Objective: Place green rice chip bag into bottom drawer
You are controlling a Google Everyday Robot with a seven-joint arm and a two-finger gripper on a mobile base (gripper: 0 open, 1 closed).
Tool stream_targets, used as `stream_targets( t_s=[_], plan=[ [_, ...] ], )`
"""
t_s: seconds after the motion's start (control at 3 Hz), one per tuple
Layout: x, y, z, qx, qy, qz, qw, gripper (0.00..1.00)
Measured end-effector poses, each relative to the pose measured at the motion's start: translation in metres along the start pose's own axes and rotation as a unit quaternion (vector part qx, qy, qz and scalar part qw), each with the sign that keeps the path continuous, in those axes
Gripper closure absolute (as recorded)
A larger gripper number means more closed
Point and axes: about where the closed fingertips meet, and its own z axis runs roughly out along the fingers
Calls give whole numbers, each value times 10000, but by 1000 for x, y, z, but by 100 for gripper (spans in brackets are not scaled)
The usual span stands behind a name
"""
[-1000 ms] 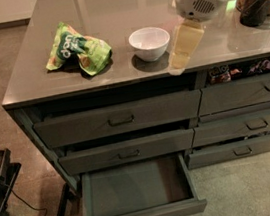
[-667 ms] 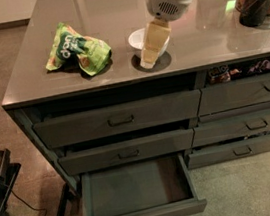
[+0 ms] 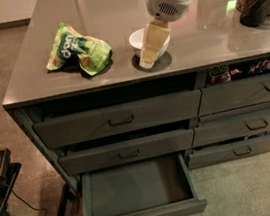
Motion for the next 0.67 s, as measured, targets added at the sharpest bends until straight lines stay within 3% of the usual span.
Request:
stream_targets(
  t_s=[0.33,0.67],
  plan=[
    [-43,-5,24,133,-570,112,9982,0],
    [-96,-12,46,313,-1213,196,9919,0]
  ],
)
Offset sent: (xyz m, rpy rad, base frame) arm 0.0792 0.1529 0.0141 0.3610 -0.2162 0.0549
